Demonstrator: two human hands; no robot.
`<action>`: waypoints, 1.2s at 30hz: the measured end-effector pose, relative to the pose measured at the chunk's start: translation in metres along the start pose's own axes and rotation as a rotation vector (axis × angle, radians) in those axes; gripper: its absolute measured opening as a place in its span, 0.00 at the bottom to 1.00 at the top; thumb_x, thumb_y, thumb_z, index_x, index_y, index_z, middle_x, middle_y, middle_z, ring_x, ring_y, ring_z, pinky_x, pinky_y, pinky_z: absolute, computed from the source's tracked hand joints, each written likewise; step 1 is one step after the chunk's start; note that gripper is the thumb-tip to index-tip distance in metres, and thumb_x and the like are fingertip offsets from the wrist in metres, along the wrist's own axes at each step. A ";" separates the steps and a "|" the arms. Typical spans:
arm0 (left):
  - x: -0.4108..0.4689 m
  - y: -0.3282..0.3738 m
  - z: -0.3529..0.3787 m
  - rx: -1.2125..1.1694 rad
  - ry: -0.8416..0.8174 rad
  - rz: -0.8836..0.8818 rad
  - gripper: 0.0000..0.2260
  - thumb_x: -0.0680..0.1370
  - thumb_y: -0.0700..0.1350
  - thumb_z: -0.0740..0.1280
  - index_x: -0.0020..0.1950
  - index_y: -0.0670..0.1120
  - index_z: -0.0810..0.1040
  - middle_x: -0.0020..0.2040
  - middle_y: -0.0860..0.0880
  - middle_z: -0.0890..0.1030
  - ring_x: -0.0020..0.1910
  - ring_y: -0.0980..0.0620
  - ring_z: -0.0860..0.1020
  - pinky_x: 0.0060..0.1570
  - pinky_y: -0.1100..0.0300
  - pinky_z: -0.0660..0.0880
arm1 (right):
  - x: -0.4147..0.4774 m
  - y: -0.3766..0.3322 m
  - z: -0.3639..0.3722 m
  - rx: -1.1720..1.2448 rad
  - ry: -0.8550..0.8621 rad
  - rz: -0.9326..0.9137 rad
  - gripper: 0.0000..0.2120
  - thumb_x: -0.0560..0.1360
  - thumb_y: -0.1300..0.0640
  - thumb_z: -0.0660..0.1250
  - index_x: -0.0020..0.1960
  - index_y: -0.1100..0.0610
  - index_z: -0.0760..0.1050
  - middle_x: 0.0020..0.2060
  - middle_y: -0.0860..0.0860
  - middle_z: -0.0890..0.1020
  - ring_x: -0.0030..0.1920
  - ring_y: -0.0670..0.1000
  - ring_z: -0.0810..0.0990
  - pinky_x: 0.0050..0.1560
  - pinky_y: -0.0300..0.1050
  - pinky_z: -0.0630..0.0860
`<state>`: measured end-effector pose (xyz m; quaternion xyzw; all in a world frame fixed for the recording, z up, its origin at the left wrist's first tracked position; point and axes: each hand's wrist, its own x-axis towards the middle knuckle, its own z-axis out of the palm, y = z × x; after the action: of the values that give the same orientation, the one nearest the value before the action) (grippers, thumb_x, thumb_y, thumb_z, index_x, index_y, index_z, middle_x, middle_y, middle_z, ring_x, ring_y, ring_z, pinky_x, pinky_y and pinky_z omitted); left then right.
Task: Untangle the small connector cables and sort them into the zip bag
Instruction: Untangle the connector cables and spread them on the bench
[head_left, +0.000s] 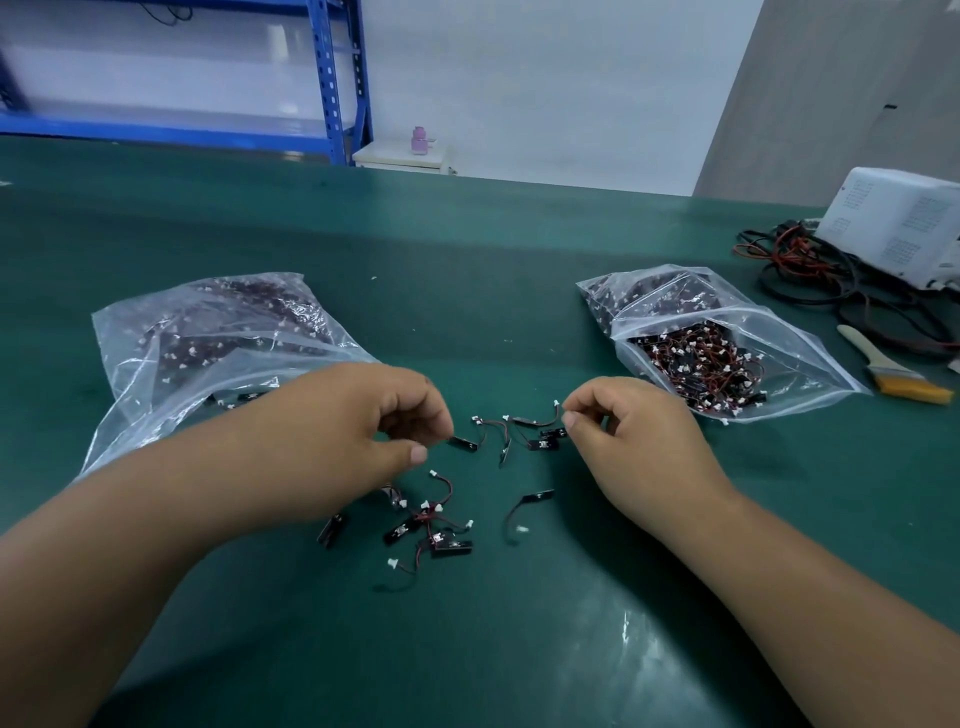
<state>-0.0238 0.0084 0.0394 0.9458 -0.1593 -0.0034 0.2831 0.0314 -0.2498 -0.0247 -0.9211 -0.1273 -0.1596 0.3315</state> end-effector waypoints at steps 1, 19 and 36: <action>0.001 -0.003 0.000 0.077 -0.011 -0.001 0.08 0.75 0.46 0.72 0.46 0.60 0.79 0.43 0.63 0.80 0.46 0.72 0.75 0.42 0.78 0.68 | -0.002 -0.002 -0.001 -0.014 0.008 -0.034 0.06 0.75 0.56 0.70 0.40 0.47 0.79 0.38 0.42 0.79 0.39 0.43 0.77 0.40 0.35 0.70; 0.003 0.005 0.047 0.243 -0.122 0.161 0.05 0.76 0.55 0.67 0.46 0.61 0.71 0.44 0.60 0.72 0.46 0.62 0.70 0.48 0.61 0.66 | -0.015 -0.030 -0.016 -0.145 -0.435 -0.357 0.06 0.71 0.58 0.68 0.45 0.48 0.80 0.39 0.43 0.76 0.42 0.45 0.76 0.47 0.48 0.75; 0.006 -0.004 0.033 0.129 -0.132 0.104 0.04 0.78 0.52 0.66 0.45 0.60 0.72 0.45 0.64 0.75 0.44 0.63 0.73 0.40 0.69 0.68 | -0.019 -0.035 -0.010 -0.035 -0.520 -0.346 0.03 0.69 0.54 0.73 0.38 0.50 0.79 0.35 0.43 0.77 0.40 0.44 0.77 0.45 0.38 0.68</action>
<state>-0.0200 -0.0074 0.0099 0.9502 -0.2265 -0.0406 0.2104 0.0005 -0.2322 -0.0047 -0.9013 -0.3600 0.0251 0.2397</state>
